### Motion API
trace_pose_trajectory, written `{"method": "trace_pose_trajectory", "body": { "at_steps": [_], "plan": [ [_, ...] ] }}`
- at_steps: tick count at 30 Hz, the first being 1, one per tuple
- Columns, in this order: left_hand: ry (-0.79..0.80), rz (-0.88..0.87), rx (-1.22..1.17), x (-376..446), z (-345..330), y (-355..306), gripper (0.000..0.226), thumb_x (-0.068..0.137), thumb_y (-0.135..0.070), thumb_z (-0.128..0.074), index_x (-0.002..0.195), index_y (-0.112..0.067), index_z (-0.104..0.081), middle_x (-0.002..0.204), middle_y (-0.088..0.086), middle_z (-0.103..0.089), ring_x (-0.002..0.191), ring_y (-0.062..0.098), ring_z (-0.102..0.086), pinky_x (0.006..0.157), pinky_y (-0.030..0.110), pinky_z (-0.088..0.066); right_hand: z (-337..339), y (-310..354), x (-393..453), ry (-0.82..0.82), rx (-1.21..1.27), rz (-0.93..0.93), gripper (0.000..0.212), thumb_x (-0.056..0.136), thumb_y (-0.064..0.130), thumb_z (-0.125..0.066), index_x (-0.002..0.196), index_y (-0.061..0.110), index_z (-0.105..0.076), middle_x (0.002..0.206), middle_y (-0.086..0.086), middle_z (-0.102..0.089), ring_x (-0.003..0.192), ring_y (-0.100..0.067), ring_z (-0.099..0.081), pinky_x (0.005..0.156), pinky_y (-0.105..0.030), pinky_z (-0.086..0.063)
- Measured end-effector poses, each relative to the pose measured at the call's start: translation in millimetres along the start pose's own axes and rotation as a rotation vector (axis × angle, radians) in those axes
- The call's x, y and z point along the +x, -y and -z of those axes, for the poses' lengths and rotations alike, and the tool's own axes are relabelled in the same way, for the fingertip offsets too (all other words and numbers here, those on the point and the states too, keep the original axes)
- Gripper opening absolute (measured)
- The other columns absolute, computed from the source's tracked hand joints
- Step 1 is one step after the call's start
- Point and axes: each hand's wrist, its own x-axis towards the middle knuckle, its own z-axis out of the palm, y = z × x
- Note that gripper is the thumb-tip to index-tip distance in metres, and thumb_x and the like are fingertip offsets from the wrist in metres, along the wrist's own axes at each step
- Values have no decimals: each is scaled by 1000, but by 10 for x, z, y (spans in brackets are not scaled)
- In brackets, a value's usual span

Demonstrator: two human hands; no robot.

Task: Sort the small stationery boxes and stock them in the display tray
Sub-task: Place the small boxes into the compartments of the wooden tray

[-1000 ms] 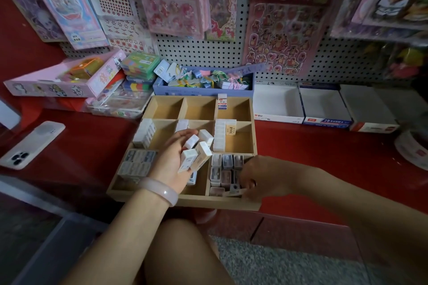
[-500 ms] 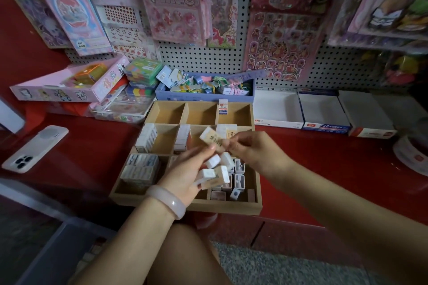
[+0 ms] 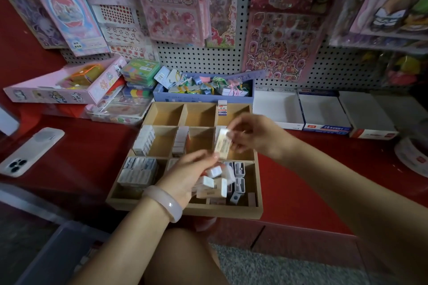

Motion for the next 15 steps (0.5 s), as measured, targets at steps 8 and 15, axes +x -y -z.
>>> {"method": "trace_pose_trajectory", "body": {
  "at_steps": [8, 15],
  "plan": [
    [-52, 216, -746, 51, 211, -78, 28, 96, -28, -43, 106, -6, -58, 85, 14, -56, 74, 18, -54, 56, 25, -50, 88, -465, 409, -272, -709, 22, 10, 93, 15, -55, 101, 15, -52, 97, -1, -59, 80, -16, -54, 64, -24, -43],
    [-14, 245, -777, 7, 318, -70, 35, 99, -26, -37, 108, 0, -58, 93, 17, -59, 74, 20, -56, 51, 20, -52, -172, -628, 551, -362, -670, -46, 16, 90, 11, -55, 104, 11, -47, 107, -11, -59, 93, -29, -58, 78, -38, -48]
  ]
}}
